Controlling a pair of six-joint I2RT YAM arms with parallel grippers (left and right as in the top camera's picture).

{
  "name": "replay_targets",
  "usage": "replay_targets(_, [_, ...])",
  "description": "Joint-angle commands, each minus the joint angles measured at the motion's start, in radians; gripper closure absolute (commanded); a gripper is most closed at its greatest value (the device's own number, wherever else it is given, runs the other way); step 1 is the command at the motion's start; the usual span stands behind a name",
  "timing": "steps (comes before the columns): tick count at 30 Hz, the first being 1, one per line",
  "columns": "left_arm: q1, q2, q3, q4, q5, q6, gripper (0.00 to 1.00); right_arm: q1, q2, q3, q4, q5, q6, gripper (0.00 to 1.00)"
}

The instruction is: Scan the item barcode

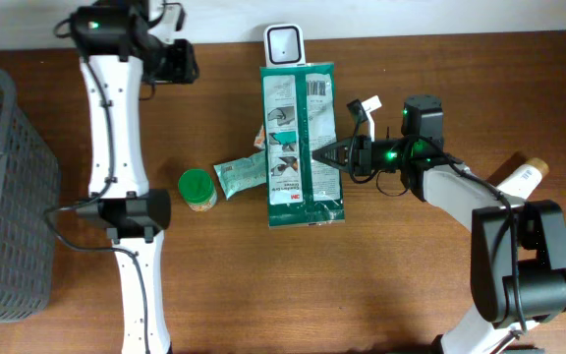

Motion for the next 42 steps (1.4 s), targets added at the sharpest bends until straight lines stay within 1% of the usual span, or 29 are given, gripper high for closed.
replay_targets(1, [0.056, 0.006, 0.016, -0.005, -0.016, 0.003, 0.37, 0.012, -0.024, 0.019, -0.019, 0.005, -0.052, 0.96])
replay_targets(3, [0.084, 0.006, 0.016, -0.005, -0.016, 0.003, 0.26, 0.026, -0.024, 0.019, -0.121, 0.143, -0.139, 0.96])
replay_targets(4, [0.092, 0.006, 0.016, -0.005, -0.016, 0.003, 0.18, 0.034, -0.023, 0.019, -0.18, 0.209, -0.183, 0.96])
replay_targets(5, [0.098, 0.006, 0.016, -0.005, -0.016, 0.003, 0.0, 0.045, -0.023, 0.019, -0.244, 0.267, -0.236, 0.96])
replay_targets(7, [0.107, 0.006, 0.016, -0.005, -0.016, 0.003, 0.01, 0.061, -0.024, 0.022, -0.315, 0.299, -0.297, 0.96])
replay_targets(9, [0.112, 0.006, 0.016, -0.005, -0.016, 0.003, 0.01, 0.067, -0.024, 0.063, -0.374, 0.263, -0.335, 0.96])
replay_targets(11, [0.111, 0.006, 0.016, -0.005, -0.016, 0.003, 0.01, 0.066, -0.025, 0.129, -0.466, 0.205, -0.404, 0.96])
replay_targets(13, [0.111, 0.006, 0.016, -0.005, -0.016, 0.003, 0.01, 0.068, -0.025, 0.264, -0.686, 0.163, -0.553, 0.96])
replay_targets(16, [0.111, 0.006, 0.016, -0.005, -0.016, 0.003, 0.01, 0.079, -0.025, 0.417, -0.943, 0.179, -0.727, 0.96])
replay_targets(19, [0.111, 0.006, 0.016, -0.005, -0.016, 0.003, 0.01, 0.098, -0.024, 0.568, -1.159, 0.21, -0.839, 0.96])
replay_targets(21, [0.111, 0.006, 0.016, -0.005, -0.016, 0.003, 0.01, 0.109, -0.025, 0.642, -1.242, 0.212, -0.862, 0.96])
replay_targets(22, [0.111, 0.006, 0.016, -0.005, -0.016, 0.003, 0.01, 0.118, -0.025, 0.708, -1.295, 0.208, -0.862, 0.96])
replay_targets(24, [0.111, 0.006, 0.016, -0.005, -0.016, 0.003, 0.01, 0.126, -0.027, 0.764, -1.334, 0.192, -0.862, 0.96])
replay_targets(28, [0.111, 0.006, 0.016, -0.005, -0.016, 0.003, 0.01, 0.13, -0.055, 0.829, -1.369, 0.167, -0.861, 0.96])
replay_targets(31, [0.111, 0.006, 0.016, -0.005, -0.016, 0.003, 0.01, 0.13, -0.072, 0.842, -1.373, 0.203, -0.853, 0.96])
replay_targets(32, [0.111, 0.006, 0.016, -0.005, -0.016, 0.003, 0.01, 0.131, -0.075, 0.842, -1.372, 0.251, -0.848, 0.96])
replay_targets(34, [0.111, 0.006, 0.016, -0.005, -0.016, 0.003, 0.01, 0.139, -0.074, 0.842, -1.36, 0.414, -0.811, 0.96])
replay_targets(35, [0.111, 0.006, 0.016, -0.005, -0.016, 0.003, 0.01, 0.152, -0.071, 0.841, -1.342, 0.552, -0.786, 0.96])
replay_targets(37, [0.111, 0.006, 0.016, -0.005, -0.016, 0.003, 0.01, 0.191, -0.065, 0.841, -1.276, 0.918, -0.694, 0.96])
replay_targets(38, [0.111, 0.006, 0.016, -0.005, -0.016, 0.003, 0.01, 0.214, -0.059, 0.839, -1.235, 1.089, -0.671, 0.96])
replay_targets(39, [0.111, 0.006, 0.016, -0.005, -0.016, 0.003, 0.01, 0.251, -0.048, 0.839, -1.171, 1.318, -0.671, 0.96])
replay_targets(40, [0.111, 0.006, 0.016, -0.005, -0.016, 0.003, 0.01, 0.276, -0.034, 0.838, -1.119, 1.456, -0.682, 0.96])
replay_targets(42, [0.111, 0.006, 0.016, -0.005, -0.016, 0.003, 0.01, 0.309, -0.007, 0.838, -1.041, 1.61, -0.753, 0.96])
